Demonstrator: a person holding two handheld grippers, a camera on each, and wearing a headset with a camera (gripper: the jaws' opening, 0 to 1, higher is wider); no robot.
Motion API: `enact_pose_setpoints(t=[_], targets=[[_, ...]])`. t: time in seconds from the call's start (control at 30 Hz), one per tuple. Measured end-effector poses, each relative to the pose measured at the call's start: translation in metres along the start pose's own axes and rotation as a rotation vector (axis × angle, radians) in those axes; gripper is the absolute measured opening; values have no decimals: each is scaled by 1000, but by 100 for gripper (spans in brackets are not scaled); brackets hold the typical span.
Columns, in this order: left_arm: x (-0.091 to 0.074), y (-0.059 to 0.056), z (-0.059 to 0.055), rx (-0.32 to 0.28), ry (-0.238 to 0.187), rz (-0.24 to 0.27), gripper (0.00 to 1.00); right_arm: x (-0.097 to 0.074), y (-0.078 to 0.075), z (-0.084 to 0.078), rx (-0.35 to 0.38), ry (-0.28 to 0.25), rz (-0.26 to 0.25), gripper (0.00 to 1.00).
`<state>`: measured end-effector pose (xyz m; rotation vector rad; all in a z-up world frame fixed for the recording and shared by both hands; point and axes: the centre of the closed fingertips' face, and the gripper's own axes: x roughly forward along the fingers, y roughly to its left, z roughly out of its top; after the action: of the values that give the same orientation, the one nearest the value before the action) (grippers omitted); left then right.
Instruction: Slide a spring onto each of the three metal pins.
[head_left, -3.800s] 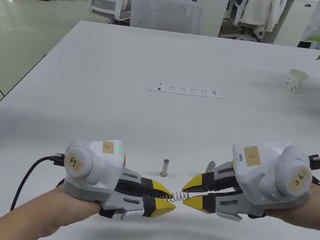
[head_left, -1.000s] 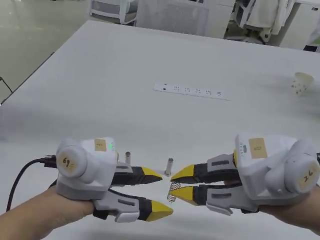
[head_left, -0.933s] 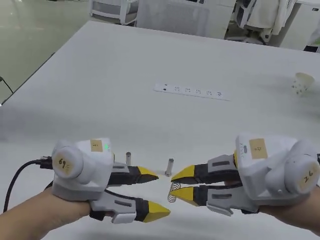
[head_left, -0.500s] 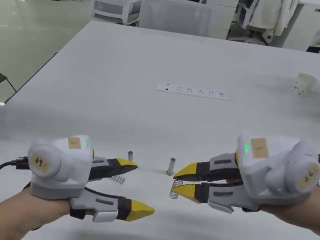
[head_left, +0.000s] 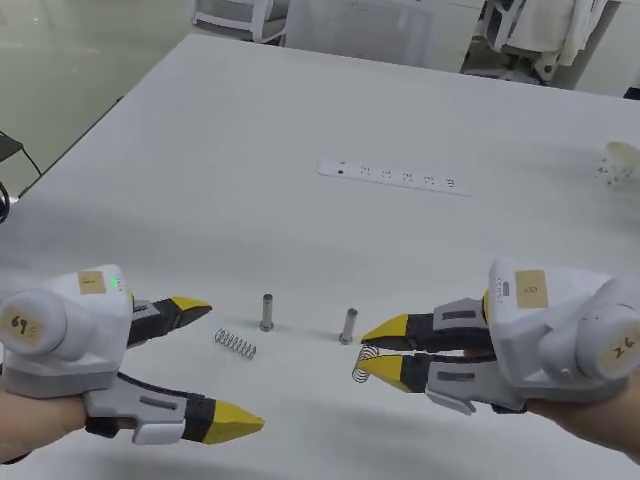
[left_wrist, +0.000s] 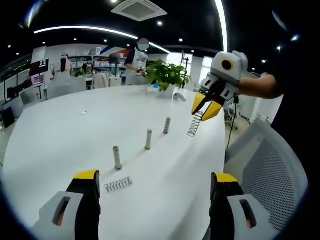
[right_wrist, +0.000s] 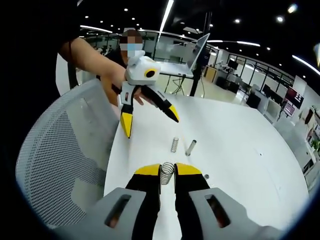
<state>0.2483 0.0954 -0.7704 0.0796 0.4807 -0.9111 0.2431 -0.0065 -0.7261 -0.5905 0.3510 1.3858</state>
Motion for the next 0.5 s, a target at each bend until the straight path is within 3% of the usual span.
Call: enact_pose_setpoints(t=[0.13,0.5], targets=[[-4,6,-3,-29,-3,24,98,0,-2,-2,-1,4,-5,7],[-11,13,-5,-51,-15,61,98,0,-10,-6,-5,12,-27,7]])
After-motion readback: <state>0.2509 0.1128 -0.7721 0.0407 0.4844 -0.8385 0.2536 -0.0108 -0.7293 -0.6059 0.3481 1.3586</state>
